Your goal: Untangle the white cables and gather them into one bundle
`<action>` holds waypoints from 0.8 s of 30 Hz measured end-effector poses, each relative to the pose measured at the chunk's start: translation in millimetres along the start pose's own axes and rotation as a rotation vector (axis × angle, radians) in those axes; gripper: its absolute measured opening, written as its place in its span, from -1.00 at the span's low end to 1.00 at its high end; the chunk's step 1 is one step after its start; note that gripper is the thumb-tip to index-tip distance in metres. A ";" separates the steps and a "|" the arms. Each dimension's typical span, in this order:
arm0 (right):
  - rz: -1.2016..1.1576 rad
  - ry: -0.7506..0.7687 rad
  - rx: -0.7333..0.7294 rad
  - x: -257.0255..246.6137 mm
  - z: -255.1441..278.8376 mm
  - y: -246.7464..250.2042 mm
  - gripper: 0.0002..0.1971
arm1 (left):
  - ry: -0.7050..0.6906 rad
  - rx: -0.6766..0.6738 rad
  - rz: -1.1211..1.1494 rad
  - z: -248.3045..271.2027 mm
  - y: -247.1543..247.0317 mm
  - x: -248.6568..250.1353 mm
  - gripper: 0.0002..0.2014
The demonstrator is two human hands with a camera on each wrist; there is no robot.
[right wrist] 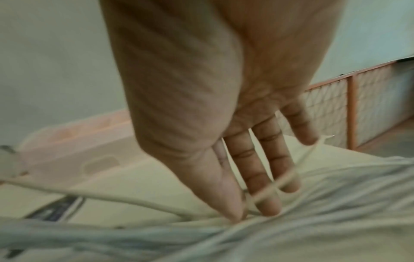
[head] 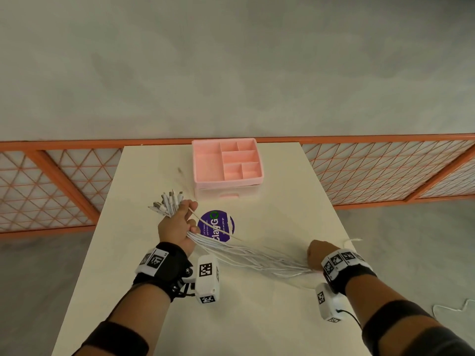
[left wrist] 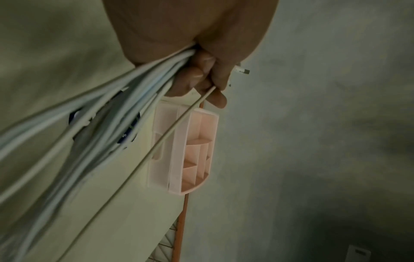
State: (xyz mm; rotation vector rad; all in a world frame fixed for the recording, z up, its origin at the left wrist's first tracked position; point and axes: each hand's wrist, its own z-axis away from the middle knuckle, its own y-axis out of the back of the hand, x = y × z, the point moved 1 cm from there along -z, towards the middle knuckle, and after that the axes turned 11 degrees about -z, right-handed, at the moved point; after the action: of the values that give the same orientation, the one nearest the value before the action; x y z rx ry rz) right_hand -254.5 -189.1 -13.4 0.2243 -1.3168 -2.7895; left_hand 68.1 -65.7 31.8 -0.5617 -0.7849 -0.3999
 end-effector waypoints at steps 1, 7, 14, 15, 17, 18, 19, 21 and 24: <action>-0.017 0.047 0.016 -10.1 -2.0 1.1 -0.72 | -0.016 -0.017 -0.027 1.3 -1.0 -0.3 -0.88; -0.459 0.555 0.043 -120.3 39.2 18.1 -0.73 | -0.047 -0.111 -0.171 12.3 -13.9 -5.6 -0.89; -0.704 0.793 -0.032 -190.1 70.3 2.6 -0.68 | -0.028 -0.071 -0.171 16.4 -8.9 -3.3 -0.90; -0.663 0.797 -0.074 -188.9 70.2 1.2 -0.70 | 0.000 -0.061 -0.139 12.1 -3.4 -1.5 -0.89; -0.559 0.796 -0.164 -179.8 67.4 -3.2 -0.72 | 0.069 -0.023 -0.055 0.9 9.0 2.5 -0.88; -0.530 0.783 -0.188 -172.7 64.9 -5.6 -0.73 | 0.099 -0.003 -0.019 -3.9 14.0 3.5 -0.87; -0.515 0.763 -0.198 -164.3 61.8 -7.6 -0.75 | 0.119 0.010 0.003 -8.0 17.7 3.6 -0.86; -0.465 0.705 -0.217 -146.1 54.6 -11.6 -0.76 | 0.124 0.013 0.011 -12.2 21.1 2.1 -0.84; -0.371 0.572 -0.279 -114.0 41.2 -19.0 -0.74 | 0.105 0.017 -0.011 -15.9 20.3 -3.5 -0.83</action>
State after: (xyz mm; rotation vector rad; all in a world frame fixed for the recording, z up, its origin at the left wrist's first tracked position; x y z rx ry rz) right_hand -147.8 -133.5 10.3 1.2450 -0.8053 -2.7964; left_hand 85.4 -59.0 13.5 -0.5168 -0.6905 -0.4286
